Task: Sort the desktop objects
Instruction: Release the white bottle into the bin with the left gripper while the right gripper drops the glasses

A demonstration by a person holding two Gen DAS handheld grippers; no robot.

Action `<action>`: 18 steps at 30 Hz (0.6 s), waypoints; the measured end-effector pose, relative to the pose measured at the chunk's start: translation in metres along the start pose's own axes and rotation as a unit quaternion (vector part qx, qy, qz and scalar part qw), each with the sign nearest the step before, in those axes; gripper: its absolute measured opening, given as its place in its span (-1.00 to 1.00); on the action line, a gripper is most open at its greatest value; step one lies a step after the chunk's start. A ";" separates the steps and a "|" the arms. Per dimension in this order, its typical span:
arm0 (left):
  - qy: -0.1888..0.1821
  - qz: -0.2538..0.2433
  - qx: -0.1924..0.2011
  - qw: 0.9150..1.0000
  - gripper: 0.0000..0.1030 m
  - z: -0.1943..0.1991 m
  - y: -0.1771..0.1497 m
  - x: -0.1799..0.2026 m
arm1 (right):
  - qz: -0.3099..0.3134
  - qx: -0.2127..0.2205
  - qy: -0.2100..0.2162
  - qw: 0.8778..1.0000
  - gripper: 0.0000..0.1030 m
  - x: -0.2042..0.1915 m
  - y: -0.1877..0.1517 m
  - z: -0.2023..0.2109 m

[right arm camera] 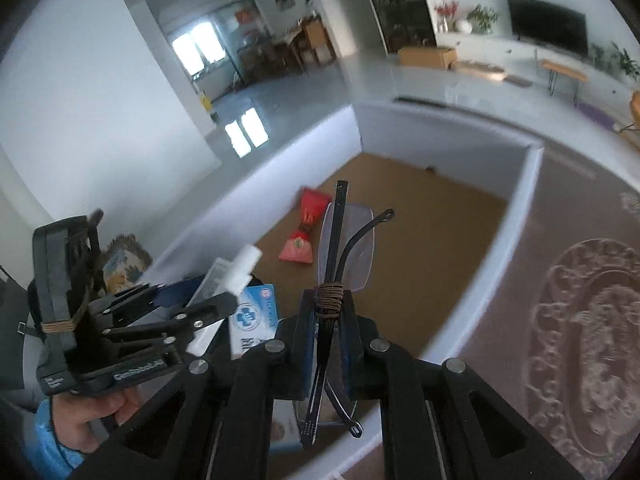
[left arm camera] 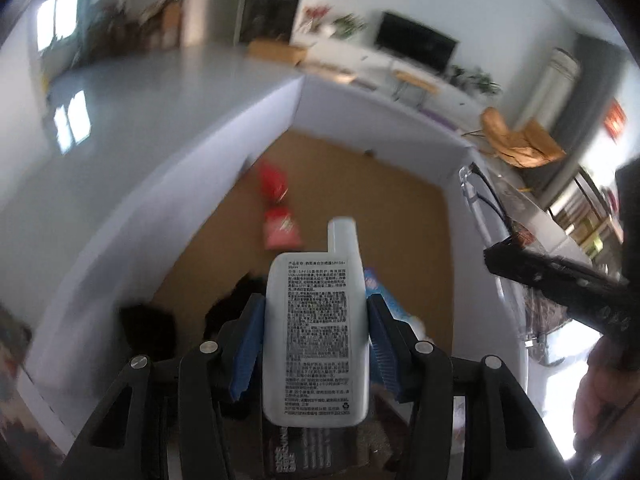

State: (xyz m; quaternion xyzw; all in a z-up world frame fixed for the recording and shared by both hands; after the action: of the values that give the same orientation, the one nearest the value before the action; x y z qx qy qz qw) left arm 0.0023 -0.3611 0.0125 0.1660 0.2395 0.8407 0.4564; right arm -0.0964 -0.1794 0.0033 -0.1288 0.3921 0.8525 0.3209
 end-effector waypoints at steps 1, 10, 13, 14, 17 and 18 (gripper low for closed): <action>-0.010 0.011 -0.001 1.000 0.02 0.000 0.002 -0.004 | -0.002 -0.011 -0.001 1.000 -0.69 0.002 -0.001 -0.011; 0.065 -0.008 0.012 0.998 0.74 0.002 -0.005 0.006 | -0.019 -0.011 -0.016 1.000 0.85 0.004 -0.010 -0.006; 0.107 -0.013 0.006 0.994 0.76 0.007 -0.006 0.011 | -0.032 0.010 -0.026 0.999 0.96 0.007 -0.012 0.015; 0.113 -0.014 0.005 0.993 0.76 0.010 -0.007 0.012 | -0.034 0.013 -0.035 0.999 0.97 0.007 -0.013 0.018; 0.131 -0.021 -0.008 0.991 0.76 0.023 -0.011 0.016 | -0.025 0.013 -0.057 0.998 0.97 0.001 -0.023 0.028; 0.139 -0.025 -0.007 0.990 0.76 0.026 -0.012 0.018 | -0.021 0.014 -0.060 0.998 0.97 0.000 -0.024 0.031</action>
State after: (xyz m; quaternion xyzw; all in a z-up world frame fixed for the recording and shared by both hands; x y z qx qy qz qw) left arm 0.0146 -0.3337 0.0285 0.0387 0.2990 0.8453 0.4411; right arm -0.0798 -0.1443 0.0103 -0.0811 0.3808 0.8465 0.3633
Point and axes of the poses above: each gripper's, at about its wrist camera, not at the fingertips, and z roughly against the way its jaws point, x to its right, y to its top, the point moved 3 cm from there along -z, roughly the way its jaws point, and after that the axes turned 13 degrees about y, right-handed, at the moved point
